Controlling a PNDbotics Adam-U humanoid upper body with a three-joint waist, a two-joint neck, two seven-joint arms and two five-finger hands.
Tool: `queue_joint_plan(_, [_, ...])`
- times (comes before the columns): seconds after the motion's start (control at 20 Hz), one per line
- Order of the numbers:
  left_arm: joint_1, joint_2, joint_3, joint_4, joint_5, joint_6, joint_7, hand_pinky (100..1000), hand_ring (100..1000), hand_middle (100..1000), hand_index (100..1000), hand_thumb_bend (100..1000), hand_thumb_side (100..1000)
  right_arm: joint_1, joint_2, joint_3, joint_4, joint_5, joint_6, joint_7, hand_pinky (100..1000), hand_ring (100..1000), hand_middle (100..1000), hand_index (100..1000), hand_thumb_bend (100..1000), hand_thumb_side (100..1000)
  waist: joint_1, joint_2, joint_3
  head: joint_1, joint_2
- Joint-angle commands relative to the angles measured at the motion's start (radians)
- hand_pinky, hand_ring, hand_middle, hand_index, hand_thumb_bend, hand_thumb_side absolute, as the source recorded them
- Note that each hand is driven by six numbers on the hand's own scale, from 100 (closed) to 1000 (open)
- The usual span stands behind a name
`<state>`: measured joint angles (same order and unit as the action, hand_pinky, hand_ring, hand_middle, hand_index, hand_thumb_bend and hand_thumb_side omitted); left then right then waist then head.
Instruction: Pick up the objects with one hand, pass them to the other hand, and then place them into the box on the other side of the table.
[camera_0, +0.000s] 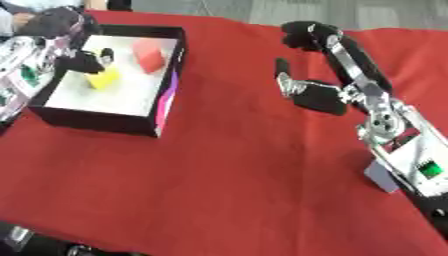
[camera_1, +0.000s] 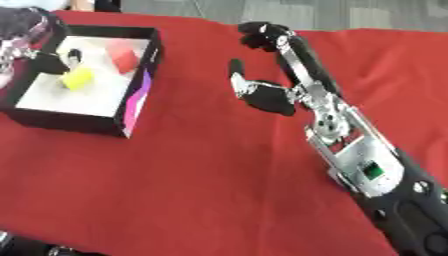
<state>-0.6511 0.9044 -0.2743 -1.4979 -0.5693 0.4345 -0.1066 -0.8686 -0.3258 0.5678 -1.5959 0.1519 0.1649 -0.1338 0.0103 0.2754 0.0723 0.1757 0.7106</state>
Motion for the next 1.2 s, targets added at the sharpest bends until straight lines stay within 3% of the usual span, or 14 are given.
queue_joint_plan(0.05, [0.012,0.000,0.067,-0.097,0.057,0.011,0.049,754,740,678,774,100,637,-0.031,-0.046,-0.025,-0.058,-0.011,0.033,0.019,851,781,703,802,100,182,-0.012,-0.023,0.001,-0.017,0.003])
queue_joint_plan(0.4, [0.104,-0.050,0.157,-0.241,0.171,0.034,0.060,788,746,704,803,100,831,-0.031,-0.151,-0.049,-0.130,-0.029,0.140,0.100,850,769,686,805,104,255,-0.025,-0.028,0.001,-0.029,-0.003])
queue_joint_plan(0.7, [0.153,-0.077,0.189,-0.294,0.268,0.049,0.114,800,745,693,789,100,828,-0.050,-0.268,-0.037,-0.226,-0.040,0.237,0.196,887,816,747,840,181,332,-0.039,-0.030,-0.002,-0.038,-0.002])
queue_joint_plan(1.05, [0.184,-0.056,0.176,-0.313,0.383,0.028,0.180,802,747,691,784,100,830,-0.071,-0.430,0.007,-0.341,-0.077,0.322,0.311,915,861,799,870,282,388,-0.049,-0.032,-0.006,-0.037,-0.002])
queue_joint_plan(1.2, [0.190,-0.043,0.168,-0.307,0.433,0.019,0.200,802,748,690,782,100,831,-0.075,-0.497,0.017,-0.390,-0.092,0.354,0.361,925,878,820,893,370,404,-0.052,-0.032,-0.011,-0.036,-0.002])
